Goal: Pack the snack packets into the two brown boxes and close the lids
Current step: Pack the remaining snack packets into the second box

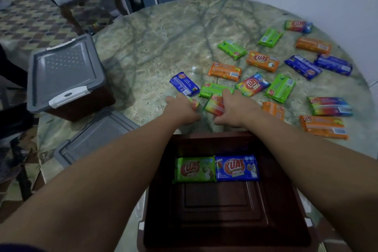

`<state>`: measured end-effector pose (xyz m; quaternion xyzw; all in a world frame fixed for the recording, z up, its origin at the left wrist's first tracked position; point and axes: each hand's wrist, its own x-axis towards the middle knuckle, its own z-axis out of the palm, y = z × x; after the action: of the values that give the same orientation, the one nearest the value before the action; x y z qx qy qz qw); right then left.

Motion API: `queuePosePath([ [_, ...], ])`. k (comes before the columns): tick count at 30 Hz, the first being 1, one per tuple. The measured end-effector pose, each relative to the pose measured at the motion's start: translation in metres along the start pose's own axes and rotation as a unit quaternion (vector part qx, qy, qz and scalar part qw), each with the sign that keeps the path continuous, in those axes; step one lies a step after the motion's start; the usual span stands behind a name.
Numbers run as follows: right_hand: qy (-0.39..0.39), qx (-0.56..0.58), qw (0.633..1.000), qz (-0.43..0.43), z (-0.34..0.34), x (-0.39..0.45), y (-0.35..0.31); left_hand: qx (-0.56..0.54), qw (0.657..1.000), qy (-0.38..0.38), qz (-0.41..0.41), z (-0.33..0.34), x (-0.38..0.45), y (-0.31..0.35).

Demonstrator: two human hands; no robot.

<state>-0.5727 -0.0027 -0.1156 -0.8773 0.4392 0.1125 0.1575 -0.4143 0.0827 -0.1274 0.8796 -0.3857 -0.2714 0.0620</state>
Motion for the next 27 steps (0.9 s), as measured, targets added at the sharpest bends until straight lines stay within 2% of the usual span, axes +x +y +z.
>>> queuePosePath([
  [5, 0.171, 0.045, 0.983, -0.044, -0.013, -0.027, -0.006, -0.079, 0.992, 0.087, 0.055, -0.019, -0.023, 0.003],
  [8, 0.222, 0.09, 0.97, -0.043, -0.015, -0.053, -0.012, -0.069, 0.978, 0.168, 0.104, -0.03, -0.049, -0.003],
  [11, 0.256, 0.133, 0.956, -0.055, -0.007, -0.086, -0.013, -0.054, 0.964, 0.214, 0.15, -0.032, -0.078, -0.016],
  [15, 0.23, 0.155, 0.957, -0.082, 0.019, -0.137, -0.008, -0.049, 0.942, 0.237, 0.232, -0.018, -0.127, -0.039],
  [18, 0.174, 0.168, 0.966, -0.09, 0.041, -0.167, 0.002, -0.007, 0.929, 0.214, 0.303, 0.007, -0.158, -0.058],
  [21, 0.07, 0.064, 0.991, -0.097, 0.053, -0.177, 0.008, 0.118, 0.929, 0.133, 0.324, 0.026, -0.179, -0.065],
  [23, 0.022, -0.007, 0.993, -0.112, 0.059, -0.174, 0.008, 0.171, 0.93, 0.067, 0.319, 0.035, -0.184, -0.066],
  [27, 0.004, -0.108, 0.989, -0.104, 0.077, -0.167, 0.01, 0.186, 0.93, -0.014, 0.318, 0.038, -0.181, -0.069],
])
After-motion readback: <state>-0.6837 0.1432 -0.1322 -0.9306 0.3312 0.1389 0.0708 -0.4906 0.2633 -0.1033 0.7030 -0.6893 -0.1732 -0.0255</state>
